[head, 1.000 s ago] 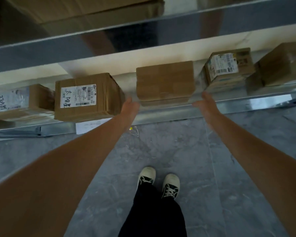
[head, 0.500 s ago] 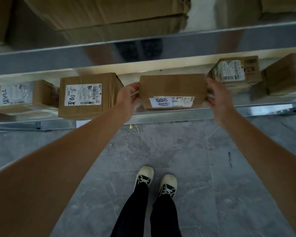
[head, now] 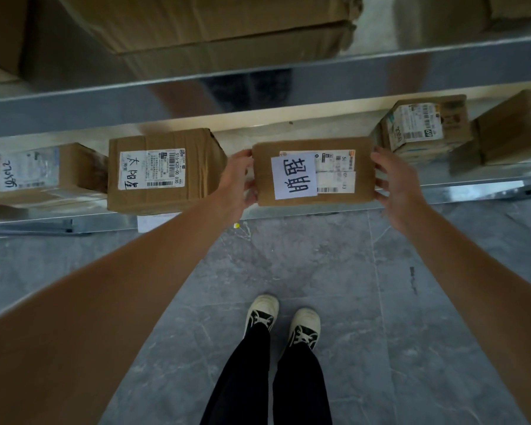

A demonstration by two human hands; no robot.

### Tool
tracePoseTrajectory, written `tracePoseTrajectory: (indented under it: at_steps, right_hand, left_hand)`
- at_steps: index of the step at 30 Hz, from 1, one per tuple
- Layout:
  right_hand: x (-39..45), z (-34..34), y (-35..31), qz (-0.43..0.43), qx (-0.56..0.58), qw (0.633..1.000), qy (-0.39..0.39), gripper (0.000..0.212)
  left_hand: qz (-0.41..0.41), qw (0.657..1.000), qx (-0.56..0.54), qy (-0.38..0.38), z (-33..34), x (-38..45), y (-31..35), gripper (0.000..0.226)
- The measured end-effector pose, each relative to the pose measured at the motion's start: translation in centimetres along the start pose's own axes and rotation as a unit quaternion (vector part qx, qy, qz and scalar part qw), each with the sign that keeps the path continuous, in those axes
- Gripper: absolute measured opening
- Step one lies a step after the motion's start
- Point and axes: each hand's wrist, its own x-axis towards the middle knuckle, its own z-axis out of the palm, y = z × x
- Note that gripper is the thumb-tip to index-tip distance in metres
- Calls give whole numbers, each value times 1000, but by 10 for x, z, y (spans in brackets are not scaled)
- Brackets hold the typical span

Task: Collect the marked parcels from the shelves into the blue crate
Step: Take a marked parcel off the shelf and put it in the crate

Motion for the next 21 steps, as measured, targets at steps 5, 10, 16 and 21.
tracePoseTrajectory:
  at_steps: [5, 10, 16, 21]
  right_hand:
    - [-13, -11, 4, -13, -60, 997, 52, 10]
    - [-59, -33, -6, -20, -43, 996, 79, 7]
    - [-137, -66, -41, -25, 71, 993, 95, 15]
    - [-195, -103, -37, 0, 95, 983, 155, 49]
  left_hand:
    - [-6, 993, 101, -65, 5, -17, 0, 43]
    - [33, 981, 164, -95, 11, -56, 22, 29]
    - [6, 984, 95, -152, 20, -136, 46, 30]
    - [-105, 965, 107, -216, 28, -197, 22, 88]
